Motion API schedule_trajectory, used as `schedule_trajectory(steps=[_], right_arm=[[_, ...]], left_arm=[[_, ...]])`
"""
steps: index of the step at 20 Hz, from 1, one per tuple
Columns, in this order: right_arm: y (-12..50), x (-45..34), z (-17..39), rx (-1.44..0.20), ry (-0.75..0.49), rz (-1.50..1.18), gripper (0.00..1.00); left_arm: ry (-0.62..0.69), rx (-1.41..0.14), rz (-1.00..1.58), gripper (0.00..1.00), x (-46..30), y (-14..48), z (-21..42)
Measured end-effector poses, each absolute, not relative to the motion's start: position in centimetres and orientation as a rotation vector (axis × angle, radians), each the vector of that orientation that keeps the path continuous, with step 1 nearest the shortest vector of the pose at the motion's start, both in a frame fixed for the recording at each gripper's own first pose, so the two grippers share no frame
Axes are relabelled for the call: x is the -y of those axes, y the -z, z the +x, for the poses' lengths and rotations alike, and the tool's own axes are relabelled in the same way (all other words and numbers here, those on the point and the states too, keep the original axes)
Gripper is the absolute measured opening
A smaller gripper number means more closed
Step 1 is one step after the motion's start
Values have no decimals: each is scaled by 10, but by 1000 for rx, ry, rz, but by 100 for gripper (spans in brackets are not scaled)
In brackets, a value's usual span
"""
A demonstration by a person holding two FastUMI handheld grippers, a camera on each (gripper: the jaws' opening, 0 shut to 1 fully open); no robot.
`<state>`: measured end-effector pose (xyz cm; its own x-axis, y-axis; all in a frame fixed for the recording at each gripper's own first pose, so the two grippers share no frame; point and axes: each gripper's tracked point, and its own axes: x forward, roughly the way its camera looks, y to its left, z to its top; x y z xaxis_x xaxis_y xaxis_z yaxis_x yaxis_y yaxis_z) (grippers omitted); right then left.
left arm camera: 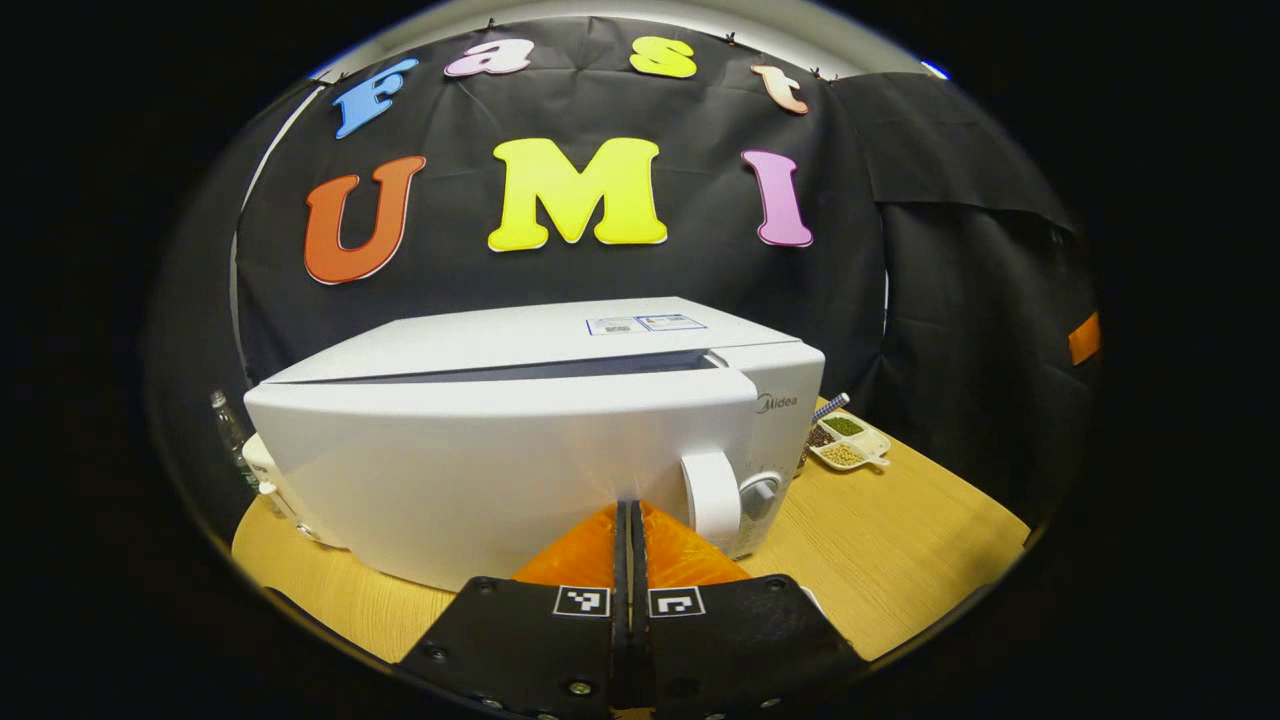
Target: Open the microwave oven with the left hand, put the food in, and close the microwave oven.
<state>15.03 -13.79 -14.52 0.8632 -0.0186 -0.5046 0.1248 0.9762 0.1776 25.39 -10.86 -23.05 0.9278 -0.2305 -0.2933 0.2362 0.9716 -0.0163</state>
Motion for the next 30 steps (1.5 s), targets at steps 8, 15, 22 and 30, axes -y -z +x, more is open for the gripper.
schedule_trajectory(steps=[8, 15, 22, 30], right_arm=[[152, 147, 153, -542, 94, 220, 100], [146, 136, 148, -518, 61, 218, 91], [134, 121, 127, -452, 22, 179, 100], [86, 59, 49, -302, 27, 96, 100]], left_arm=[[242, -291, -1, 0, 114, 232, 272], [176, -312, -4, 0, 106, 229, 272], [141, -295, 55, 76, 88, 206, 210], [62, -178, 38, 95, 13, 108, 81]])
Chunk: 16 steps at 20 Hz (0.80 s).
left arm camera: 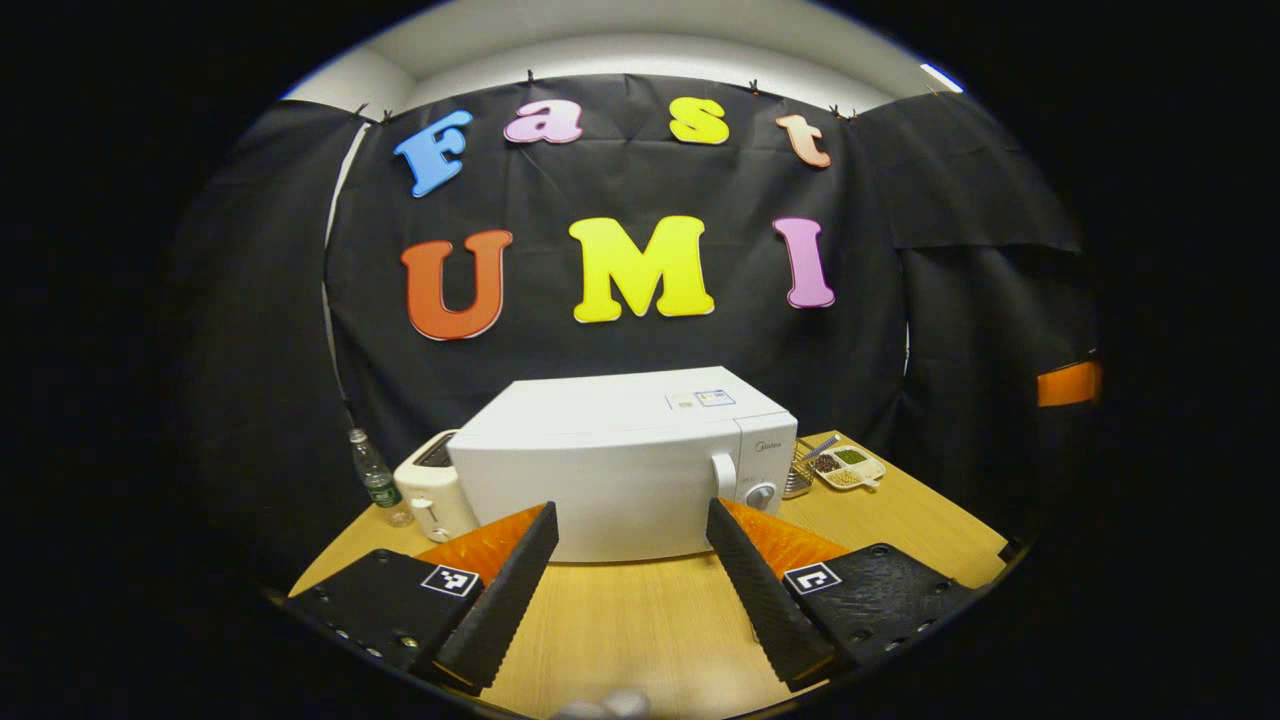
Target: Open the microwave oven with the left hand, put the food in, and close the microwave oven.
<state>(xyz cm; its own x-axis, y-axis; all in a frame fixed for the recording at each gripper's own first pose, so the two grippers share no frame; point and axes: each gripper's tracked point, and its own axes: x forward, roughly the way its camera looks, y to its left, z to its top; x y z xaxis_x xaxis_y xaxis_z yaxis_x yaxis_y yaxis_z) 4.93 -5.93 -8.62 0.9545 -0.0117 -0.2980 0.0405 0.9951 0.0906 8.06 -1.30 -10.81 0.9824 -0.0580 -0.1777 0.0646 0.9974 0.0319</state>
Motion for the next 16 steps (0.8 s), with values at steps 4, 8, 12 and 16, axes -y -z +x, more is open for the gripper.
schedule_trajectory(steps=[4, 8, 12, 16], right_arm=[[59, 15, 21, -247, -17, 117, 100], [27, -21, 6, -180, -68, 111, 100], [4, -46, -3, -142, -116, 70, 100], [-10, -60, -9, -116, -135, 59, 100]], left_arm=[[35, -122, 37, 95, -26, 60, 24], [-24, -71, -2, 95, -55, 21, -19], [-32, -46, -39, 95, -64, -5, -43], [-24, 3, -59, 94, -61, -32, -50]])
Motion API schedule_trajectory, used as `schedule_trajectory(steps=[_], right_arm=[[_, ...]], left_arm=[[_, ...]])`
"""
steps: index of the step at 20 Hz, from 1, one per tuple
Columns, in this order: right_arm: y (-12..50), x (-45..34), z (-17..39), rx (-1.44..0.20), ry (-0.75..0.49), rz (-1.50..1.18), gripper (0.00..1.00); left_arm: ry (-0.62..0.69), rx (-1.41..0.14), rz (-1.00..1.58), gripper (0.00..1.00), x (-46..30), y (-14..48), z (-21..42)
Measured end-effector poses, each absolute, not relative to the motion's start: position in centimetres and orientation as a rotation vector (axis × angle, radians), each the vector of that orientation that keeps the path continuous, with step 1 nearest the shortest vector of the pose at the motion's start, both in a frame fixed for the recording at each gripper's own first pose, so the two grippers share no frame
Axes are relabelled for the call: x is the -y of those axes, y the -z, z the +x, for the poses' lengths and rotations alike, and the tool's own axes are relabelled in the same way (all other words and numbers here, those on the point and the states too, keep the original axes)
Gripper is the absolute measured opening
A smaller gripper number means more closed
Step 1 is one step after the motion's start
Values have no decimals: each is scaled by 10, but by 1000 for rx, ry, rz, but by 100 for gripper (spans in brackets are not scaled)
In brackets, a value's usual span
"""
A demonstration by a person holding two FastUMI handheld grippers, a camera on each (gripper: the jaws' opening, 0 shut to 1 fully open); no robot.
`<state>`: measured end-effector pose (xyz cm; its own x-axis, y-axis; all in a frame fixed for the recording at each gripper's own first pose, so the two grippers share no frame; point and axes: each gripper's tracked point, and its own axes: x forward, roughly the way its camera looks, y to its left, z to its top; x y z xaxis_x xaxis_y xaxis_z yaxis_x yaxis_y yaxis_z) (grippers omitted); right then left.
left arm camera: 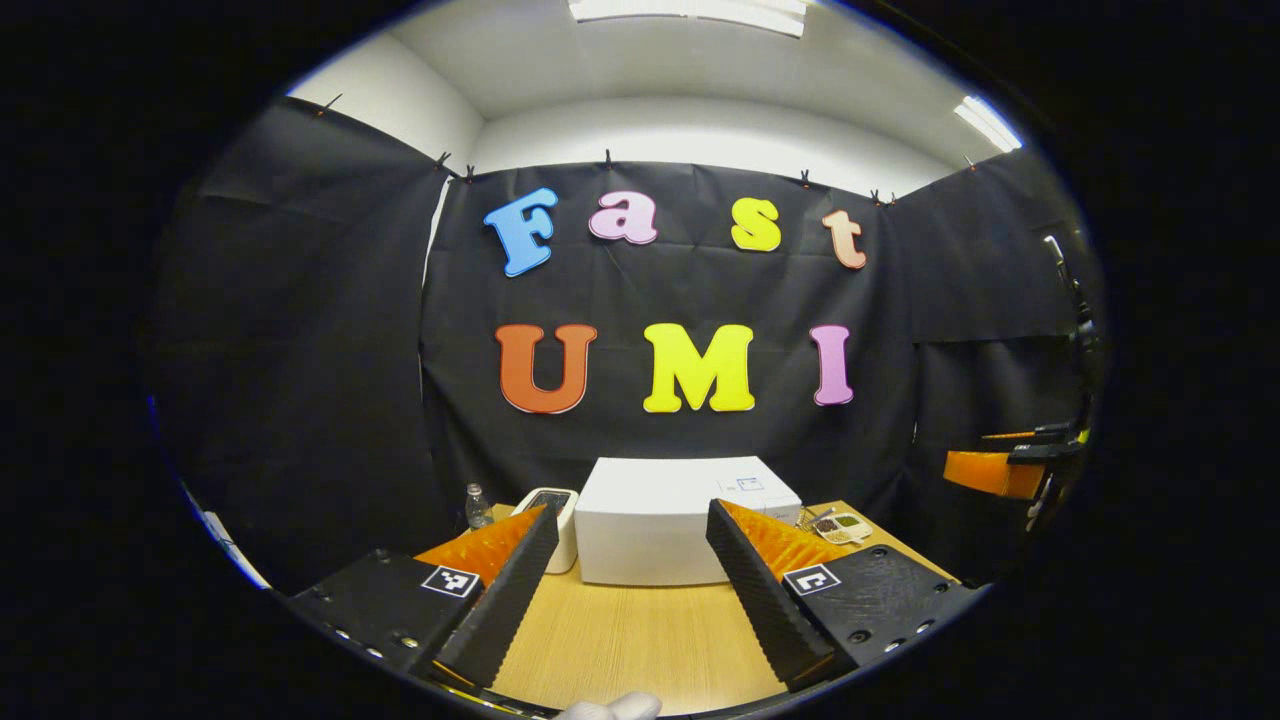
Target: Open the microwave oven with the left hand, put the food in, and close the microwave oven.
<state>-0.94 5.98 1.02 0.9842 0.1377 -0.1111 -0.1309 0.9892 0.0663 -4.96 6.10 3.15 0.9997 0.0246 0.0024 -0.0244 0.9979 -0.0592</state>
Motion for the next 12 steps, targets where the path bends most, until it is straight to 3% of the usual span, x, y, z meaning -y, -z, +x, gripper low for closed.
schedule_trajectory(steps=[1, 2, 3, 4, 5, 9, 10, 12], right_arm=[[-14, -63, -11, -110, -143, 65, 91], [-17, -65, -12, -105, -149, 71, 100], [-20, -66, -13, -102, -150, 74, 100], [-23, -65, -13, -97, -149, 77, 100], [-26, -64, -13, -93, -149, 78, 100], [-36, -59, -15, -70, -143, 82, 100], [-38, -56, -14, -64, -138, 86, 100], [-44, -52, -14, -48, -133, 94, 100]], left_arm=[[-18, 2, -66, 94, -60, -35, -50], [-16, 8, -72, 94, -60, -39, -51], [-14, 16, -76, 94, -60, -43, -51], [-12, 23, -76, 87, -59, -47, -50], [-15, 30, -72, 94, -59, -49, -50], [-4, 46, -71, 92, -55, -59, -49], [-6, 47, -65, 83, -56, -60, -47], [0, 52, -56, 83, -53, -63, -45]])
